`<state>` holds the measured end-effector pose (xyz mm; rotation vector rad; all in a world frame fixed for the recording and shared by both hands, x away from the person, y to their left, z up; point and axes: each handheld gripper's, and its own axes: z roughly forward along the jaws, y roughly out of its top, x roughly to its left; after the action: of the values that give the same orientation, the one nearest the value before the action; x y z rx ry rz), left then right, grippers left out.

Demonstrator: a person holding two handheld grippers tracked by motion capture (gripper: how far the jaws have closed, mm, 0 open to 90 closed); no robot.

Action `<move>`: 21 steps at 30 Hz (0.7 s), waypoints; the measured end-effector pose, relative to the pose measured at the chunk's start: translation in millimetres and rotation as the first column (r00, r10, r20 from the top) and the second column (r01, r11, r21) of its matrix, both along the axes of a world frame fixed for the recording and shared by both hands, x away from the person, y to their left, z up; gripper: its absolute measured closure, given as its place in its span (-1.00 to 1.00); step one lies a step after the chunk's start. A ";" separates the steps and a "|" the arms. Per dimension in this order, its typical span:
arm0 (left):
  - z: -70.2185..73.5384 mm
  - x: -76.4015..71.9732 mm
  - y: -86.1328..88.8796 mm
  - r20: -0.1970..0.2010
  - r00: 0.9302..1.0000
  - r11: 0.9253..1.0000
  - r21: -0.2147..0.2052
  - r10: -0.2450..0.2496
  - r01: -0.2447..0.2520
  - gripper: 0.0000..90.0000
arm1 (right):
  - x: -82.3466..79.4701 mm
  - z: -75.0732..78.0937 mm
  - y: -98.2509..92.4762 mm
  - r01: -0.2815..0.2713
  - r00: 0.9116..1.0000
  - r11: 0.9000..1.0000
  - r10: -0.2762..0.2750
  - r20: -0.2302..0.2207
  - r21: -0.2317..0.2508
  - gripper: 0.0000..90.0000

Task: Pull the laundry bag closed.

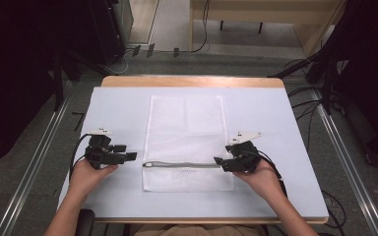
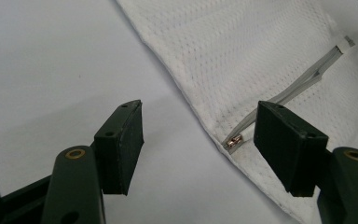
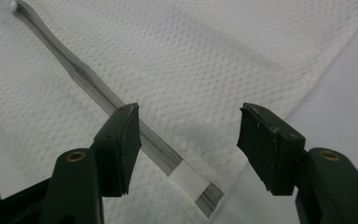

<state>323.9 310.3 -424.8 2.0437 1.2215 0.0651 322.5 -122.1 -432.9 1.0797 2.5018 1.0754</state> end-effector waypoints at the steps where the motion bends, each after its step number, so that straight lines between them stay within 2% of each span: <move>1: -0.1 -0.2 -0.5 0.001 1.000 1.000 0.001 0.000 0.000 -0.25 | 0.1 1.4 2.7 0.000 1.000 1.000 0.000 -0.010 -0.001 -0.10; 6: 0.0 -0.8 -1.2 0.002 1.000 1.000 0.000 0.002 -0.002 -0.25 | 0.5 4.4 18.4 -0.036 0.999 0.999 0.036 -0.007 -0.022 -0.09; 14: -0.1 -1.4 -1.9 0.002 1.000 1.000 0.002 0.003 -0.003 -0.25 | 3.2 5.6 37.7 -0.077 0.997 0.997 0.076 -0.025 -0.019 -0.08; 17: 0.3 -1.6 -1.2 0.007 1.000 1.000 0.006 0.000 0.000 -0.25 | 4.7 8.6 46.4 -0.093 0.995 0.995 0.093 -0.018 -0.019 -0.08; 21: 0.8 -3.4 -2.4 0.027 1.000 1.000 0.025 -0.015 0.014 -0.14 | 5.7 12.5 57.1 -0.113 0.993 0.994 0.112 -0.021 -0.016 -0.07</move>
<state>320.5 307.9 -424.0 2.0664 1.1946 0.1019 328.3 -65.0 -420.5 0.9593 2.6100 1.0760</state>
